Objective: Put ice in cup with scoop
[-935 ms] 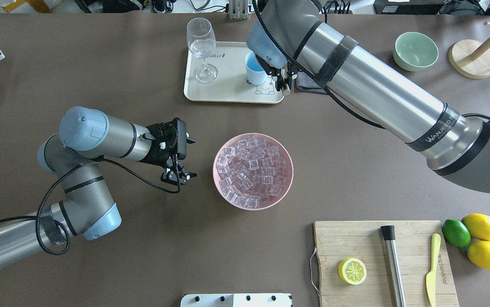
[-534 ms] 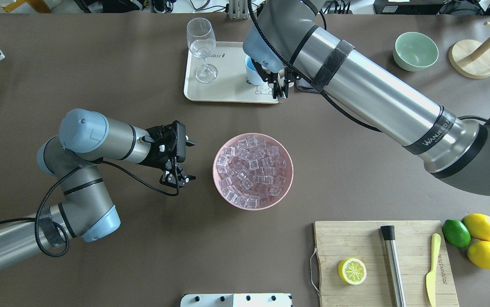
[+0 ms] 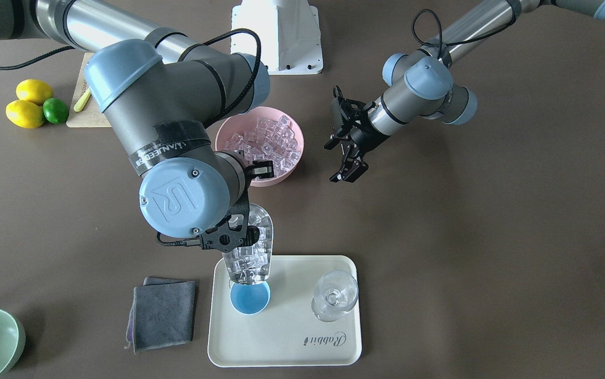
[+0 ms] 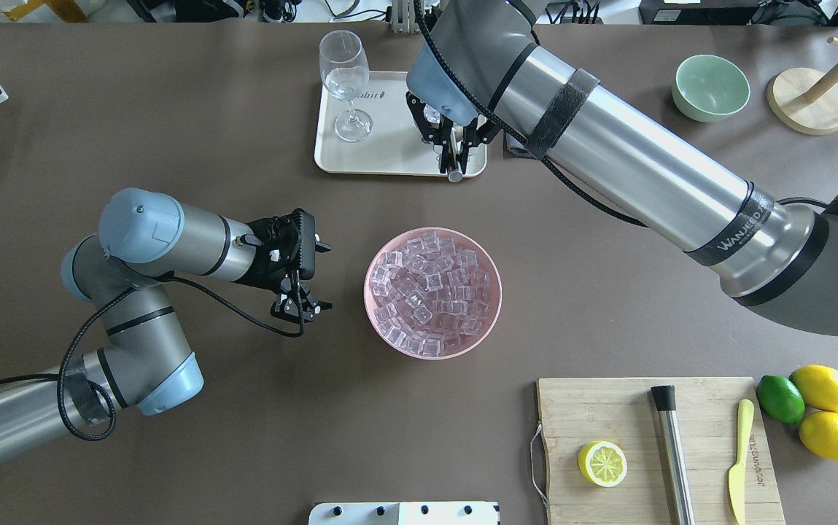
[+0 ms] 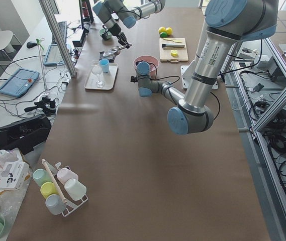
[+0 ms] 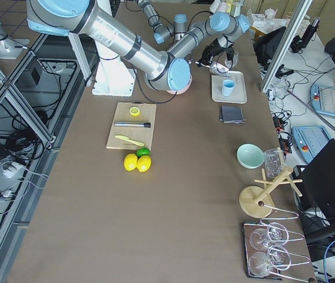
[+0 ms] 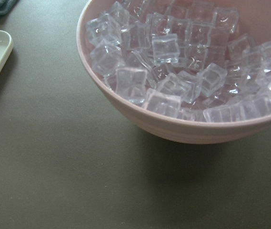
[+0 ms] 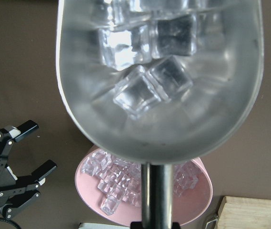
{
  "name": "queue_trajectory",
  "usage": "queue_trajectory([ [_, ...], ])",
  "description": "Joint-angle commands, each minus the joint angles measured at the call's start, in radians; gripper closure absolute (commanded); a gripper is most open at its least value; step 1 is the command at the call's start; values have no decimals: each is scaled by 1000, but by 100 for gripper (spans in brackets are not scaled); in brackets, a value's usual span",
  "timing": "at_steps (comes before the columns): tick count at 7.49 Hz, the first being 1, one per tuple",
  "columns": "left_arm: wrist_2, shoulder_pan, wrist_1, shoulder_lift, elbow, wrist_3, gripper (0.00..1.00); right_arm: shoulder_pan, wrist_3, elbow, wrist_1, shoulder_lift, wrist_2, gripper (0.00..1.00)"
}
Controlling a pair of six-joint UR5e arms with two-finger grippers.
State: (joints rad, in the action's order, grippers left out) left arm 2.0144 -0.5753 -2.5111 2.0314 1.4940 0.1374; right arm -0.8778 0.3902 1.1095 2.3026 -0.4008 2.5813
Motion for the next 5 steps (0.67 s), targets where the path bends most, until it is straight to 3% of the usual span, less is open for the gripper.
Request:
queue_trajectory([
  [1,0,0,0,0,0,-2,1,0,1,33,-5,-32,101,100],
  [3,0,0,0,-5,0,-4,1,-9,-8,56,-12,-55,140,100],
  [5,-3,0,0,-7,0,-4,1,-9,-4,58,-11,-65,122,100],
])
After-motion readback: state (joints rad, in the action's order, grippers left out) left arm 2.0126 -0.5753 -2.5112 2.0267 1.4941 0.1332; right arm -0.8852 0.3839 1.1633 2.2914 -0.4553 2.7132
